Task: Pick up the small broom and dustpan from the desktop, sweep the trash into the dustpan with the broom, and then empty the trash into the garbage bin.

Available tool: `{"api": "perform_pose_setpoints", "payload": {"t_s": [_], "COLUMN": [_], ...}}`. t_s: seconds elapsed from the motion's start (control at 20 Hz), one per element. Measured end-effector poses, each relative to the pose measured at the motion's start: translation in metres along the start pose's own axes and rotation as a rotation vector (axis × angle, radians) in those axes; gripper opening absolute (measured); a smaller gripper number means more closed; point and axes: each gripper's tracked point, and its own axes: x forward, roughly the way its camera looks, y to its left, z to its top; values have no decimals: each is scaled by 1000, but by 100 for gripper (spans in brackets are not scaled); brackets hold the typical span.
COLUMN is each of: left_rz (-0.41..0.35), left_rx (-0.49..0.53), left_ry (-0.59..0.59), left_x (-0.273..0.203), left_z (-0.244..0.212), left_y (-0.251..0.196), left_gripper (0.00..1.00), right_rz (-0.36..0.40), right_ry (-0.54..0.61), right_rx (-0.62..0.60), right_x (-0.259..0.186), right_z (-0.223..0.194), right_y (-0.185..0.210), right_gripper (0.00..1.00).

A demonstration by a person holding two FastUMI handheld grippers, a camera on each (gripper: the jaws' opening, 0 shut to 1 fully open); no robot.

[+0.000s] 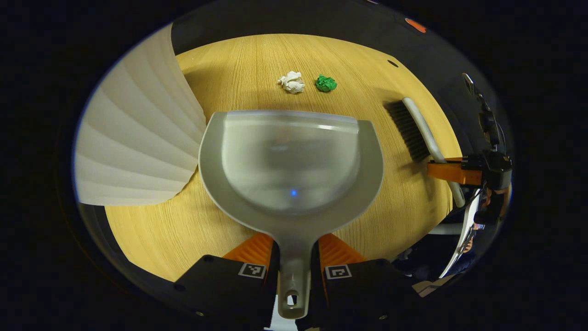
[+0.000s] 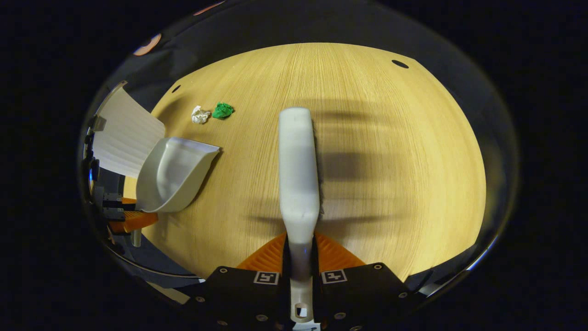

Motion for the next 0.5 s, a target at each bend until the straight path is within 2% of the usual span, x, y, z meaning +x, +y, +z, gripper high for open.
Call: {"api": "perform_pose_setpoints", "payload": {"t_s": [0.2,0.4,0.5], "left_rz": [-7,-10,-6], "left_rx": [75,106,108], "left_ry": [-30,-49,-49], "left_x": [2,1,-4], "left_z": [0,1,2], "left_y": [4,8,9], "left_gripper": [31,31,31], "right_rz": [-35,-58,-30], "right_ry": [-50,-120,-136], "right_rx": [-42,-175,-227], "right_x": [-6,-6,-2], "right_z": [27,89,119], "right_y": [-4,1,13], "right_gripper": [15,14,14]}}
